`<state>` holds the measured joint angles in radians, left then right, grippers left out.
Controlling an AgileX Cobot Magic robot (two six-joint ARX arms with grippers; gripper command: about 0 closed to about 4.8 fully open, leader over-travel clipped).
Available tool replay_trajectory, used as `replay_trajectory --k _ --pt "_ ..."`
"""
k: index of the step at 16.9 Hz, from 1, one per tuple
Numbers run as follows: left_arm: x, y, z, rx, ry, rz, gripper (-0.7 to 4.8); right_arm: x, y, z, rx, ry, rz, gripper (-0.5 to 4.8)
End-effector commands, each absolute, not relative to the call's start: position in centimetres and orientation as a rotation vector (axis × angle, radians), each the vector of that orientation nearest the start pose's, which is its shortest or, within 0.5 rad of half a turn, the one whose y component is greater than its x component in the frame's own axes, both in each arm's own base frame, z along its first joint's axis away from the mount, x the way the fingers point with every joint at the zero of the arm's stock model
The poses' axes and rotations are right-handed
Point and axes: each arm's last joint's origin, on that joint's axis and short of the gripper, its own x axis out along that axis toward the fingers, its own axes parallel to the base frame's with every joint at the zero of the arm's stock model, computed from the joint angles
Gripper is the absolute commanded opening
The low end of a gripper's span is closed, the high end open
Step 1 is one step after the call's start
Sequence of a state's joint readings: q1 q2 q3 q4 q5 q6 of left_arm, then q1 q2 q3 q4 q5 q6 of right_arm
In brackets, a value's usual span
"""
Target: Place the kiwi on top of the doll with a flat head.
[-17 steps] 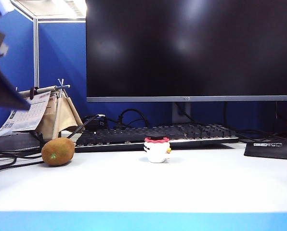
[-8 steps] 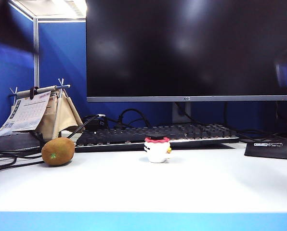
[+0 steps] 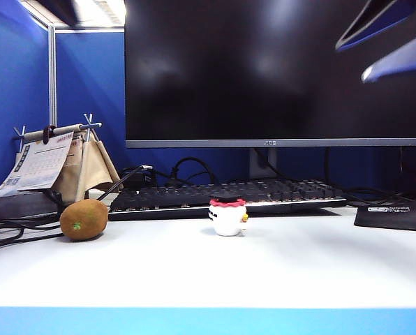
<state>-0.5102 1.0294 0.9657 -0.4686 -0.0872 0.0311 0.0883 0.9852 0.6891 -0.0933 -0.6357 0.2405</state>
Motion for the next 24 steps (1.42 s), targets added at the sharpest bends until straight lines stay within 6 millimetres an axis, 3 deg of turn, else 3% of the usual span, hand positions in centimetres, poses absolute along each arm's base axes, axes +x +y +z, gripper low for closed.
replay_trajectory --k 1,3,9,12,13,18,24 --pt "23.9 -11.1 31.2 0.045 0.757 -0.448 4.14 20.8 3.7 27.3 0.343 0.511 0.703 3.02" --pt "26.7 -11.5 30.4 0.101 0.908 -0.350 4.68 20.7 3.8 27.3 0.353 0.524 0.739 3.07" --pt "32.3 -13.3 28.4 0.116 1.095 -0.333 4.75 19.4 7.9 26.9 0.306 0.604 0.913 3.07" --pt "33.4 -13.5 26.8 0.165 1.136 -0.263 4.79 18.7 9.3 26.7 0.244 0.626 0.973 3.18" --pt "33.9 -12.5 25.9 0.167 1.176 -0.218 4.79 18.4 9.6 26.4 0.220 0.654 0.950 3.30" --pt "35.1 -11.7 24.3 -0.020 1.236 -0.107 4.79 18.1 9.3 25.6 0.146 0.703 0.906 3.38" --pt "35.8 -12.2 21.7 -0.059 1.325 -0.096 4.79 18.2 9.3 25.7 0.109 0.679 0.897 3.38"
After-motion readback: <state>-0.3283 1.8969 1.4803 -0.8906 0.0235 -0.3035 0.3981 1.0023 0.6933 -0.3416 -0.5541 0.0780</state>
